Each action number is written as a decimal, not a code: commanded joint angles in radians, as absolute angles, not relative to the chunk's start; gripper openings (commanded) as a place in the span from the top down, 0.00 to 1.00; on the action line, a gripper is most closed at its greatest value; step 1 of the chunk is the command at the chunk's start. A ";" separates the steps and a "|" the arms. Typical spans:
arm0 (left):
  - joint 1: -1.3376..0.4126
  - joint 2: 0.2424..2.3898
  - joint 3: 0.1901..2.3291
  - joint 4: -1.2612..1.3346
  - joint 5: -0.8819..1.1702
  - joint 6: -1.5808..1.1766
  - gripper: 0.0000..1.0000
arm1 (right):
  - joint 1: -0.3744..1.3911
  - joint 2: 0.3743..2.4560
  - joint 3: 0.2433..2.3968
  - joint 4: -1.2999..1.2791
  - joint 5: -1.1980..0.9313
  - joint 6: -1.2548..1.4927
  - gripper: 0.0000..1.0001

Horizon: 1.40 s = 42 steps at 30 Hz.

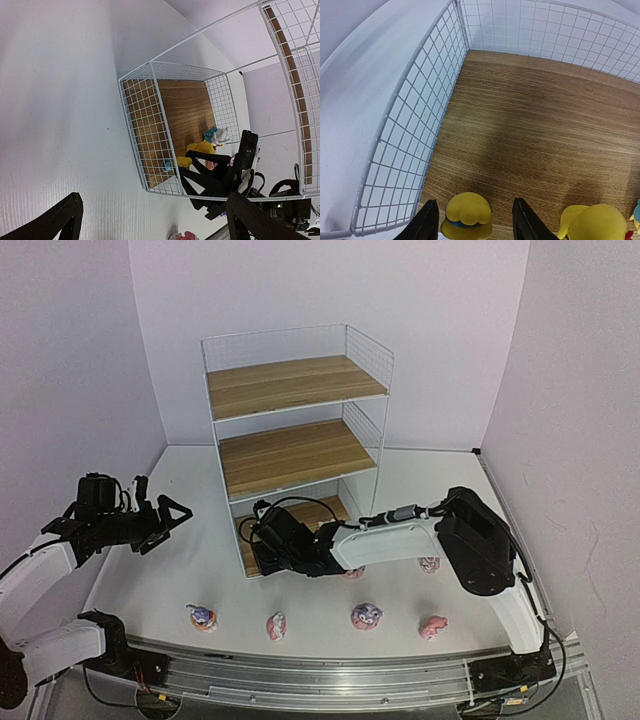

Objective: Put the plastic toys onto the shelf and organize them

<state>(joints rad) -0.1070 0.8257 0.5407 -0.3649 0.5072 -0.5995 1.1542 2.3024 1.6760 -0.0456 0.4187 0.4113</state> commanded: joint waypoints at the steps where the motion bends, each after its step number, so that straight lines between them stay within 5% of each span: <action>1: -0.112 0.823 0.535 -0.332 0.528 -0.581 0.00 | 1.149 2.294 1.688 -0.029 0.432 0.423 0.50; 25: -0.112 0.792 0.549 -0.356 0.516 -0.588 0.00 | 1.169 2.108 1.548 -0.019 0.396 0.429 0.33; 35: -0.128 0.808 0.576 -0.372 0.496 -0.642 0.00 | 1.182 1.816 1.309 -0.018 0.383 0.484 0.23; 42: -0.290 0.869 0.584 -0.318 0.387 -0.694 0.00 | 1.181 1.601 1.121 -0.021 0.408 0.526 0.12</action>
<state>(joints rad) -0.2075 0.8351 0.5419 -0.3766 0.4608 -0.6574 1.1747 1.7386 1.1873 -0.0590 0.3816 0.4874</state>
